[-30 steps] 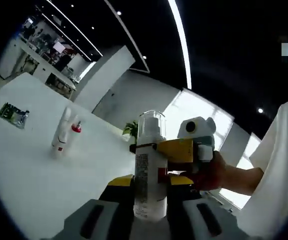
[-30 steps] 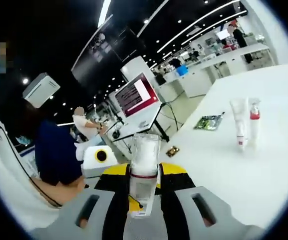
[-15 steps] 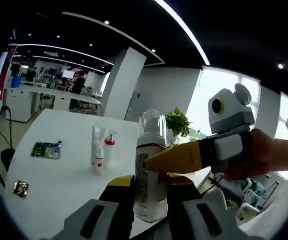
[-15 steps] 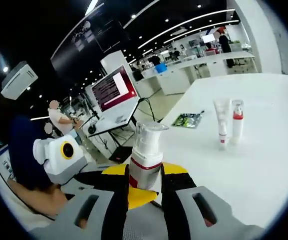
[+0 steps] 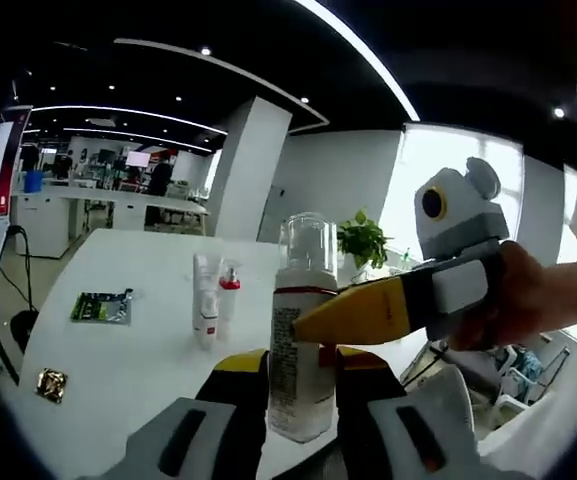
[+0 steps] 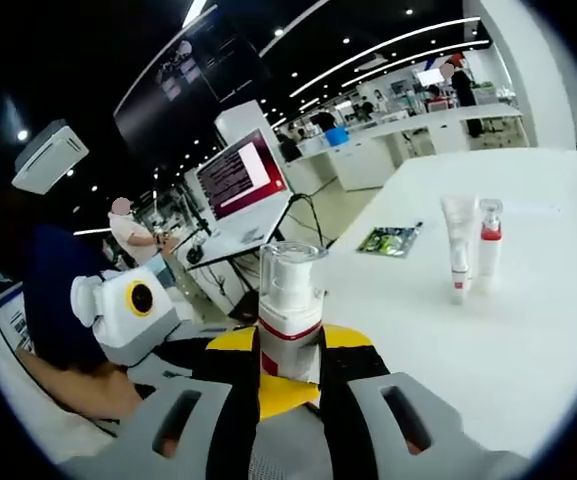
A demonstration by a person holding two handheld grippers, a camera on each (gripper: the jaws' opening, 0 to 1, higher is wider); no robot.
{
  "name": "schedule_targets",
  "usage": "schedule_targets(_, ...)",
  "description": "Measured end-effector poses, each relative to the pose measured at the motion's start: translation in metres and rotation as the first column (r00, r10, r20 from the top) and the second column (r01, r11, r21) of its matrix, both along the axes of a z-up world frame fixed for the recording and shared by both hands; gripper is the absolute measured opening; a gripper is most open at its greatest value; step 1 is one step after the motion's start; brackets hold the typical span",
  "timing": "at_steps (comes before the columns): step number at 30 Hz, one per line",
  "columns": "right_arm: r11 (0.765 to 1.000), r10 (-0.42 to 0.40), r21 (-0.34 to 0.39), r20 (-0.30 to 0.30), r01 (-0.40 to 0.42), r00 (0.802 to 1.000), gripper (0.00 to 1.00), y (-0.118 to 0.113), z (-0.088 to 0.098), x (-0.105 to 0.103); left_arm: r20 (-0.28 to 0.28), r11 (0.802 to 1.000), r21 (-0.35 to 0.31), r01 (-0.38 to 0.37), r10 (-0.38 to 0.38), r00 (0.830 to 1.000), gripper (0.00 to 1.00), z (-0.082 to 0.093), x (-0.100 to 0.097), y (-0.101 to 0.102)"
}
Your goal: Arrange the skincare products in the storage area until every visible bottle or jar stands upright without overlapping.
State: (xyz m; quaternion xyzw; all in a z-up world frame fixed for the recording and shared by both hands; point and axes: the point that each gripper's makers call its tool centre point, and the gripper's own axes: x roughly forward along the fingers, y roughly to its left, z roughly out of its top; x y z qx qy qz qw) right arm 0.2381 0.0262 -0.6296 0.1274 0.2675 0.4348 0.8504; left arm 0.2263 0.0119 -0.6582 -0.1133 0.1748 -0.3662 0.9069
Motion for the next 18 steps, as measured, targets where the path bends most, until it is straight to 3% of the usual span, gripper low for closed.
schedule_targets(6, 1.000, -0.007, -0.023, 0.053, 0.008, 0.999, 0.20, -0.013, 0.004, 0.018, 0.026, 0.989, 0.143, -0.027, 0.024, 0.999, 0.39, -0.024, 0.015, 0.013)
schedule_targets(9, 0.999, -0.023, -0.035, 0.076, 0.026, 0.997, 0.20, -0.024, 0.006, 0.026, 0.038, 0.969, 0.240, -0.051, 0.043, 0.998, 0.51, -0.037, 0.026, 0.016)
schedule_targets(11, 0.998, -0.036, -0.046, 0.090, 0.040, 0.995, 0.20, -0.034, 0.007, 0.032, 0.048, 0.956, 0.291, -0.036, 0.023, 0.999, 0.52, -0.044, 0.028, 0.014)
schedule_targets(12, 0.998, -0.042, -0.051, 0.097, 0.047, 0.994, 0.20, -0.038, 0.007, 0.035, 0.058, 0.928, 0.370, -0.033, 0.012, 0.998, 0.49, -0.055, 0.027, 0.018)
schedule_targets(13, 0.997, -0.047, -0.056, 0.105, 0.053, 0.993, 0.20, -0.042, 0.007, 0.039, 0.064, 0.917, 0.396, -0.038, 0.014, 0.998, 0.49, -0.060, 0.027, 0.020)
schedule_targets(15, 0.997, -0.057, -0.052, 0.109, 0.063, 0.992, 0.20, -0.050, 0.007, 0.048, 0.014, 0.916, 0.401, -0.028, 0.025, 1.000, 0.49, -0.083, 0.020, 0.023)
schedule_targets(16, 0.996, -0.063, -0.050, 0.109, 0.069, 0.992, 0.20, -0.054, 0.006, 0.053, -0.060, 0.891, 0.454, -0.002, 0.033, 0.998, 0.49, -0.102, 0.013, 0.028)
schedule_targets(17, 0.996, -0.070, -0.054, 0.111, 0.076, 0.991, 0.20, -0.057, 0.003, 0.058, -0.082, 0.857, 0.515, 0.026, 0.019, 0.996, 0.49, -0.109, 0.011, 0.031)
schedule_targets(18, 0.995, -0.073, -0.064, 0.120, 0.081, 0.990, 0.20, -0.060, 0.000, 0.063, -0.037, 0.842, 0.539, 0.032, -0.014, 0.999, 0.47, -0.106, 0.017, 0.027)
